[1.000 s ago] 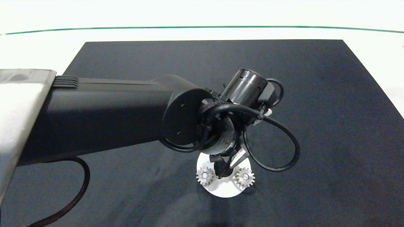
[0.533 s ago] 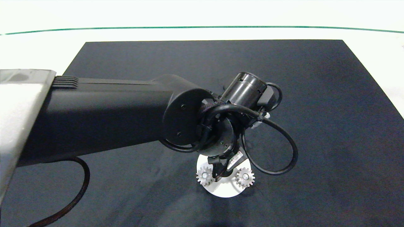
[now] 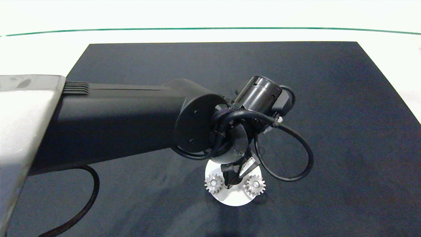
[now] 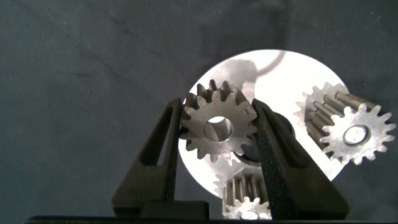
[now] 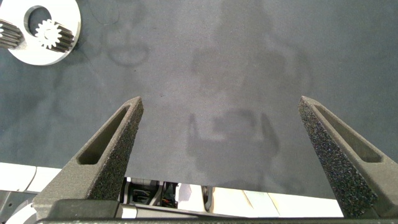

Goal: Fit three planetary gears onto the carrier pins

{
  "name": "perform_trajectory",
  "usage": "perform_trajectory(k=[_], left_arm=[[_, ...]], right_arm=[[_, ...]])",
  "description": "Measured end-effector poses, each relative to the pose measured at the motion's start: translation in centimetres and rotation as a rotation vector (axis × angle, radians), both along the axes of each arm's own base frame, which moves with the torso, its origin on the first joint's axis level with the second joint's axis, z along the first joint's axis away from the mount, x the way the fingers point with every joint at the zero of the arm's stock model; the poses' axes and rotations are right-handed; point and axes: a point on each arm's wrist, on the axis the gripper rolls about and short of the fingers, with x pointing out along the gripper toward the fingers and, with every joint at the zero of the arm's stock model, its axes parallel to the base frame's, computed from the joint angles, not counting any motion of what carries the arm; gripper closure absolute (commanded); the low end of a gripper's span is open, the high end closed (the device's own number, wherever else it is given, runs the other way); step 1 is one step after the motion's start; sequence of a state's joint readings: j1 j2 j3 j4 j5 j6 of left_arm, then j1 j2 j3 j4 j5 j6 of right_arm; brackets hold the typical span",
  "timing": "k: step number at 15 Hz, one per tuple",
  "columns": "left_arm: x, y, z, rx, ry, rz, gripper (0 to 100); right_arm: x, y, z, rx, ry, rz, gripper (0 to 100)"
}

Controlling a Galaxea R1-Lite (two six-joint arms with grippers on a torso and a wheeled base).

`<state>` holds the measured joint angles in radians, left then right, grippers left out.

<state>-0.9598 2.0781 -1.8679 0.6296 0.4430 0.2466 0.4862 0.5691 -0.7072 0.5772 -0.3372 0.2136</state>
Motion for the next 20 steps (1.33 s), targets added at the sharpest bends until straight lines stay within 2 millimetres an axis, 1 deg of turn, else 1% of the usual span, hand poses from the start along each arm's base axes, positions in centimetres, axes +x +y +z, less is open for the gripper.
perform_trajectory(k=[10, 15, 20], left_arm=[[0.15, -0.61, -0.06, -0.014, -0.004, -0.003, 78], [0.55, -0.27, 0.04, -0.013, -0.004, 0.006, 78], [0.23, 0.17, -0.15, 0.005, 0.007, 0.011, 78]], right_arm=[[-0.02, -0.01, -0.01, 0.000, 0.000, 0.000, 0], [-0.02, -0.01, -0.01, 0.000, 0.000, 0.000, 0], [-0.02, -0.01, -0.01, 0.000, 0.000, 0.000, 0]])
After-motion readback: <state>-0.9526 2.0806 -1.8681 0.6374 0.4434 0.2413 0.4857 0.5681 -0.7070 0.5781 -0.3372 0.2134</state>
